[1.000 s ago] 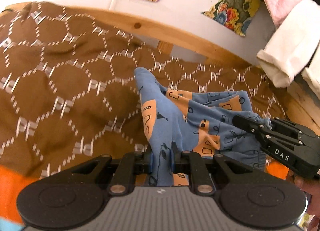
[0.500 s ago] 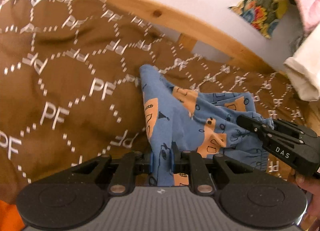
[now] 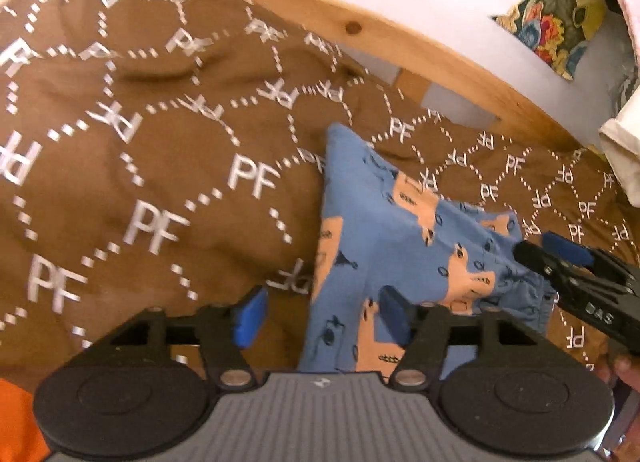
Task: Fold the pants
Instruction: 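Open both grippers and release the folded pants on the blanket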
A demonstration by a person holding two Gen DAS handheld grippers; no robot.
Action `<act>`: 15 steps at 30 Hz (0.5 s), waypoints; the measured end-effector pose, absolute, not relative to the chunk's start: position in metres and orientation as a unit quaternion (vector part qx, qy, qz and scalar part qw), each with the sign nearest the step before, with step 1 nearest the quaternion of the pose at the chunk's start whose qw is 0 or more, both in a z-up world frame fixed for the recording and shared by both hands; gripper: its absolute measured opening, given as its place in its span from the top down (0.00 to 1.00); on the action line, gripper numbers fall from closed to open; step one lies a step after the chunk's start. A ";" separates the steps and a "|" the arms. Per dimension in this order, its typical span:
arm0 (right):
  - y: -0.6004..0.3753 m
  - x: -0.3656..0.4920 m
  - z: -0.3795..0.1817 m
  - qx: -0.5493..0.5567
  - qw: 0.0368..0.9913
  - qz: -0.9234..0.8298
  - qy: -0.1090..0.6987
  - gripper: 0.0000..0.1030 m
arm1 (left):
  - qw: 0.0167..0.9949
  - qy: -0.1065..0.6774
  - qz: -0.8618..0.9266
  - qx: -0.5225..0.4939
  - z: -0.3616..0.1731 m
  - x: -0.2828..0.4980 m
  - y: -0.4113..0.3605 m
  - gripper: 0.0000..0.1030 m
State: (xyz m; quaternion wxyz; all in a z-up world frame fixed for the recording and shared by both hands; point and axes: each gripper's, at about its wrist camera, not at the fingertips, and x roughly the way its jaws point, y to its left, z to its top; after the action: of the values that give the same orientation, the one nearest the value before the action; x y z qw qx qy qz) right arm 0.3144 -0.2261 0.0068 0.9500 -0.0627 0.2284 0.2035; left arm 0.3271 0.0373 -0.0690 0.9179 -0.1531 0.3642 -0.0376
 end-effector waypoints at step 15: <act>-0.232 0.211 0.052 -0.027 0.977 0.152 0.150 0.01 | 0.948 0.299 0.003 -0.113 -0.024 0.248 0.035 0.00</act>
State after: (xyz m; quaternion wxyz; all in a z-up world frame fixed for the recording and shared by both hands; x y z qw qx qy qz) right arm 0.2109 -0.2325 0.0519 0.9766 -0.0273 0.1499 0.1517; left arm 0.2478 0.0346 -0.0238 0.9476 -0.1128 0.2988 0.0030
